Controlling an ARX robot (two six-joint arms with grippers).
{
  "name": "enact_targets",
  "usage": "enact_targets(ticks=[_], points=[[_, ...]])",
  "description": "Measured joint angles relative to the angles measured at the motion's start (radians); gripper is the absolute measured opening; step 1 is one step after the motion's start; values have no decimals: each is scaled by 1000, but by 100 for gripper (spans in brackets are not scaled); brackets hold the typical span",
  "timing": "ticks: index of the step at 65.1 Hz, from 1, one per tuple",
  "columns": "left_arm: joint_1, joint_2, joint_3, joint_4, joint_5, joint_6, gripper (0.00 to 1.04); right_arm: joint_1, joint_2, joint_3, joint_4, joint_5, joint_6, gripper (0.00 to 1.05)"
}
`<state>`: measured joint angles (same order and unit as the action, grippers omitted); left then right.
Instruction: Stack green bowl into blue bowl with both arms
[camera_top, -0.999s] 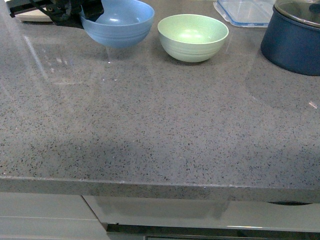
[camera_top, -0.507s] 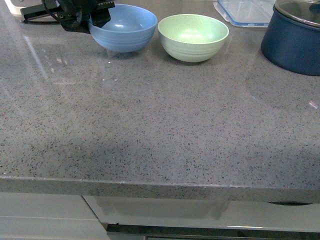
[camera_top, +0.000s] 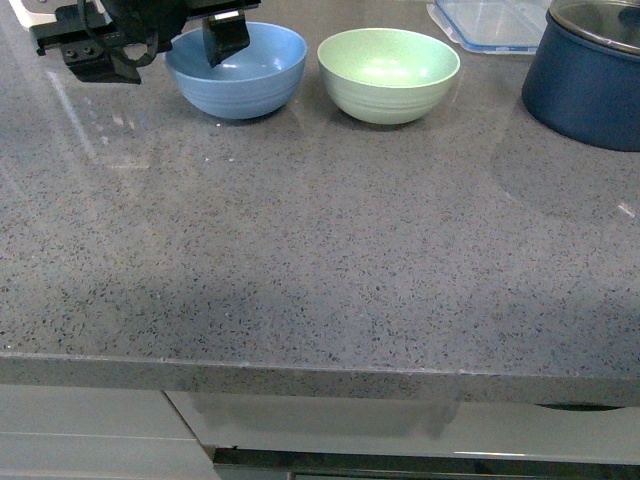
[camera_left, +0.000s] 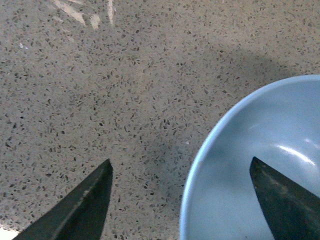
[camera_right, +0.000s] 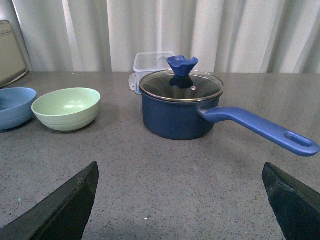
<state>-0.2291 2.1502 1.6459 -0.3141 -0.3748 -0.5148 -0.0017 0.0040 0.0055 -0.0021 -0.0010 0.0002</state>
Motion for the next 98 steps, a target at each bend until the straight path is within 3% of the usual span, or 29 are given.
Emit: enact_targets(ticks=[7, 21, 47, 67, 98], points=[[9, -48, -66, 46, -21, 25, 100, 0, 0, 0, 0, 0, 0, 95], [27, -193, -200, 89, -64, 80, 98, 0, 0, 0, 0, 0, 0, 95], [32, -230, -229, 93, -77, 124, 98, 0, 0, 0, 0, 0, 0, 95], [27, -364, -418, 109, -82, 113, 98, 0, 0, 0, 0, 0, 0, 95], [-62, -545, -655, 173, -130, 165, 98, 0, 0, 0, 0, 0, 0, 95]])
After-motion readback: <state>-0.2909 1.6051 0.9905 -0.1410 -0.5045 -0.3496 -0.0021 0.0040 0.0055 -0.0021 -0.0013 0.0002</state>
